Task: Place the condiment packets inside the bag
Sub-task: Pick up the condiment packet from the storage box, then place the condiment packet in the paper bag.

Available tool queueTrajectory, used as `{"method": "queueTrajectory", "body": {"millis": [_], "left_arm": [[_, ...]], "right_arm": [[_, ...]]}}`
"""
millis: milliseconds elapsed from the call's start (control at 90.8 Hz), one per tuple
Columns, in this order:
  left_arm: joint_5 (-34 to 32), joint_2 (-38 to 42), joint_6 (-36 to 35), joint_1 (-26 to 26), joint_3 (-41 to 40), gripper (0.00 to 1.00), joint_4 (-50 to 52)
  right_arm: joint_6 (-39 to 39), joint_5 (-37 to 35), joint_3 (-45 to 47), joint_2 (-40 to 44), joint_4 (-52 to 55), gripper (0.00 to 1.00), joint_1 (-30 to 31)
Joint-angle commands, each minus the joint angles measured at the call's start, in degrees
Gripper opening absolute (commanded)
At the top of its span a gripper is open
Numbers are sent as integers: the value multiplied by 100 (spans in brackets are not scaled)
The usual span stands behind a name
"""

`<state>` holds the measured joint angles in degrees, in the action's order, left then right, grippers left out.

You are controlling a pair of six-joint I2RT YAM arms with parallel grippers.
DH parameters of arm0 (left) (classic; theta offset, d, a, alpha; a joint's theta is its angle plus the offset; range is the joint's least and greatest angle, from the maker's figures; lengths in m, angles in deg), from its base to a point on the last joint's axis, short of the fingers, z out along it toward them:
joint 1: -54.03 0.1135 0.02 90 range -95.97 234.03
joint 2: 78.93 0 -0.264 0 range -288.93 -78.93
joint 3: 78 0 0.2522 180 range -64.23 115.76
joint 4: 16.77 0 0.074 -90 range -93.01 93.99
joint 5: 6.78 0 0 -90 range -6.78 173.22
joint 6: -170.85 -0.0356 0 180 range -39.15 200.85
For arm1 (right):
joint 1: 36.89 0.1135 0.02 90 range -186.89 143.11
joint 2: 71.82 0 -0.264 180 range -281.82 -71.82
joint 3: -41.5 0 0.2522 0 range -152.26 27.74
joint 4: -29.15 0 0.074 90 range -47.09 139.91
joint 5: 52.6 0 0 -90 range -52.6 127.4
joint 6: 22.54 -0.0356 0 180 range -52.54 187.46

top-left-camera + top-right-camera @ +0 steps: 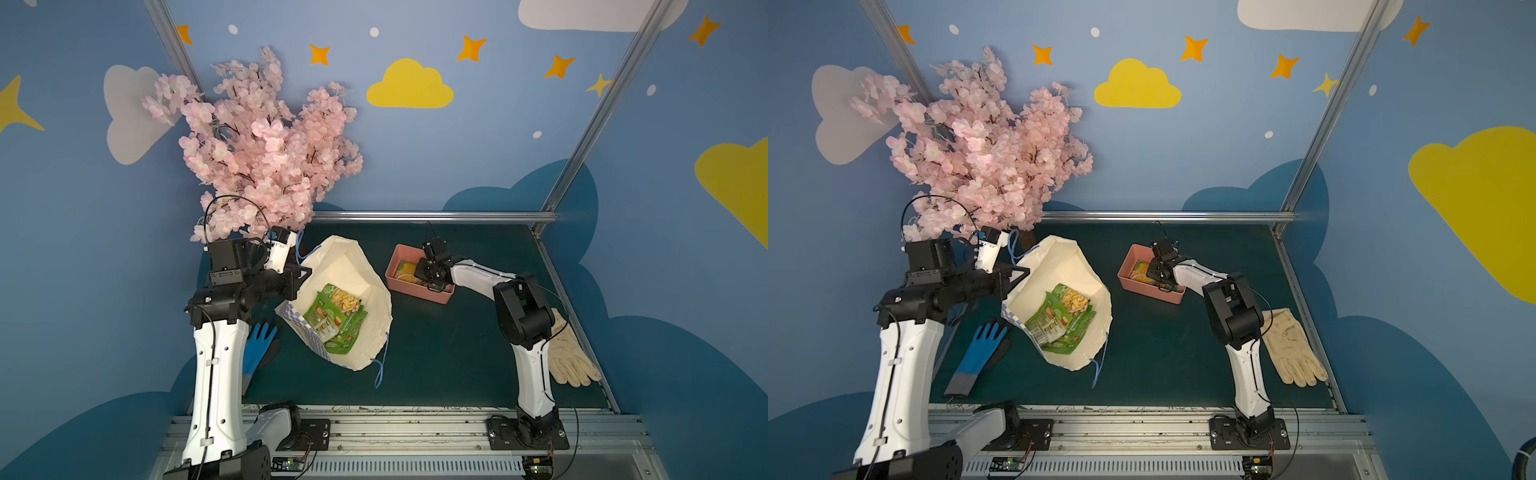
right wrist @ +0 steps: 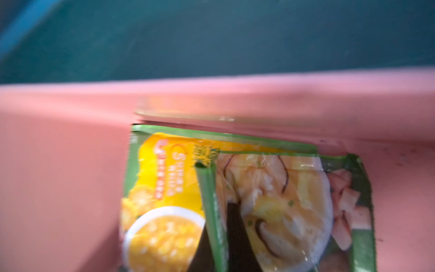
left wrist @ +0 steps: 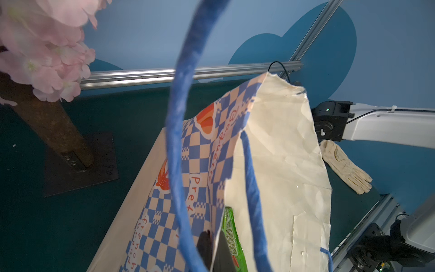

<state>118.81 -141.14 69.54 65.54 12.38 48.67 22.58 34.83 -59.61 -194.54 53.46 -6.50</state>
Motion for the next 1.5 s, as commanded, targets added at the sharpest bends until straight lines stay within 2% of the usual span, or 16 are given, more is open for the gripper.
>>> {"method": "queueTrajectory", "body": {"millis": [0, 231, 584, 815, 1035, 1278, 1487], "left_arm": [[102, 26, -81, -5, -14, 3, -209], [-19, -7, -23, -158, -335, 3, -627], [-156, 86, -33, -307, -700, 3, -1054], [-224, 19, 187, -542, -801, 3, -1366], [-483, 25, 549, -814, -833, 3, -1675], [-542, -13, 871, -1041, -827, 3, -1885], [-367, -29, 1071, -1071, -718, 3, -1861]], "right_arm": [[-237, 875, 275, 446, -1163, 0, -29], [-477, 1407, 688, 935, -1896, 0, -132], [-401, 1443, 1028, 1618, -1832, 0, -163], [232, 1199, 650, 2595, -840, 0, 114], [1284, 610, -199, 3670, 351, 0, 976], [1935, 87, -197, 4254, 109, 0, 2231], [2181, 159, -119, 4136, 62, 0, 2809]]}}
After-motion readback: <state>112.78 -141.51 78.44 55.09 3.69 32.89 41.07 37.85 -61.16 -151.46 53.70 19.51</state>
